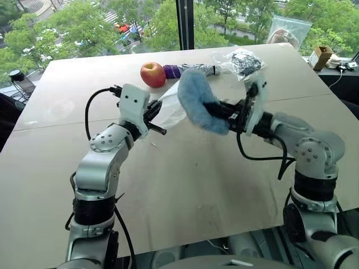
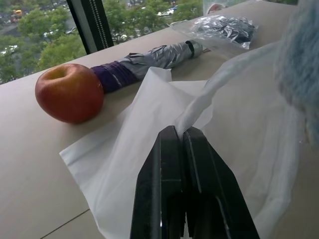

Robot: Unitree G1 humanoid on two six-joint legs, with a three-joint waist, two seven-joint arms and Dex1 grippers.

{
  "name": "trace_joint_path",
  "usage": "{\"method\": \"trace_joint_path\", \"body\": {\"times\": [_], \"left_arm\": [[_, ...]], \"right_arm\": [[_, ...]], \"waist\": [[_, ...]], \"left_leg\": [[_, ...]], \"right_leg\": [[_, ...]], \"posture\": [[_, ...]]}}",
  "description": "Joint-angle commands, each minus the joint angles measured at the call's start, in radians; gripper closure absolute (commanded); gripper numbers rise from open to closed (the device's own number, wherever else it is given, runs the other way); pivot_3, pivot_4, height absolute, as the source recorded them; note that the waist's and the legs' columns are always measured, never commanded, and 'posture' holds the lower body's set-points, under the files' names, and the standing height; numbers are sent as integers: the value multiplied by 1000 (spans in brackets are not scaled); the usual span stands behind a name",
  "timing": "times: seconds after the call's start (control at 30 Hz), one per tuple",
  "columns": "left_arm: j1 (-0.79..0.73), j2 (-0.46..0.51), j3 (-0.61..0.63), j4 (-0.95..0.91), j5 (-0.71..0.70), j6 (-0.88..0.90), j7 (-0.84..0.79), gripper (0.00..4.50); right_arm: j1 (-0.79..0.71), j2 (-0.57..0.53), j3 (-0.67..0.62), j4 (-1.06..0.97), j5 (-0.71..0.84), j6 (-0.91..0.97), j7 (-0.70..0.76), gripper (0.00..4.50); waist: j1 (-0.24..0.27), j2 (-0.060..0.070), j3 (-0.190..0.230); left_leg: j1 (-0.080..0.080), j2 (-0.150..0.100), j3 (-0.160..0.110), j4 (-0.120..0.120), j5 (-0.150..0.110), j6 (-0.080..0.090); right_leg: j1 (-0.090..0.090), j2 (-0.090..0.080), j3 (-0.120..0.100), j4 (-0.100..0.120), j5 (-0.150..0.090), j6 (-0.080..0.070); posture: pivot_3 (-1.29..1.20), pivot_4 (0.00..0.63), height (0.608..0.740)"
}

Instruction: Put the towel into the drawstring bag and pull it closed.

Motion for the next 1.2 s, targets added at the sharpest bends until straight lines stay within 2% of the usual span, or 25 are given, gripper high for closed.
{"method": "trace_joint_path", "body": {"times": [0.03,0.1,0.23,0.53,0.6,0.8,0.93,1.0,1.07,1.2], "left_arm": [[-21,-5,7,-25,-10,-23,7,4500],[-27,-10,11,-21,-16,-23,8,4500],[-34,-20,8,-25,-33,-14,3,4500],[5,-51,-35,-102,-93,22,-16,4500],[20,-52,-46,-117,-104,31,-17,4500],[58,-56,-58,-145,-115,40,-10,4500],[60,-74,-47,-141,-117,32,4,4500],[63,-81,-46,-128,-117,26,7,4500],[63,-82,-51,-124,-116,22,5,4500],[57,-85,-54,-115,-122,18,6,4500]], "right_arm": [[24,-55,139,-33,-70,-63,8,4485],[41,-95,247,-14,-151,-105,-3,4485],[40,-105,355,45,-236,-121,-34,4485],[-15,54,334,186,-254,-88,-110,4485],[-33,123,285,228,-228,-81,-139,4485],[-114,400,-32,396,-98,-104,-346,4485],[-149,524,-148,440,62,-99,-460,4485],[-183,612,-255,517,217,-116,-581,4485],[-214,653,-320,590,381,-162,-671,4485],[-252,695,-354,673,711,-259,-820,4485]], "waist": [[0,0,0],[-2,0,0],[-4,0,0],[-5,0,0],[-6,0,0],[-5,1,0],[10,1,1],[10,1,1],[9,1,1],[-4,4,3]], "left_leg": [[0,0,0,0,0,0],[0,0,1,-2,0,0],[0,0,1,-3,0,0],[0,0,1,-3,1,-1],[0,0,1,-3,1,-1],[1,0,0,-5,1,-1],[0,-1,0,-5,1,-2],[0,-1,1,-5,1,-2],[1,0,0,-6,1,-2],[1,0,1,-6,1,-1]], "right_leg": [[0,0,0,-1,0,0],[0,0,0,-2,0,0],[-1,0,0,-2,0,0],[-1,0,1,-1,0,0],[-1,0,1,-2,0,0],[-2,0,1,0,0,0],[-1,-1,1,-2,0,0],[-1,-1,1,-2,0,0],[-1,0,1,-2,0,0],[-1,1,2,-1,0,-1]], "posture": [[0,150,740],[0,150,740],[0,150,740],[0,150,740],[0,150,740],[0,150,740],[0,150,740],[0,150,740],[0,150,740],[0,150,740]]}}
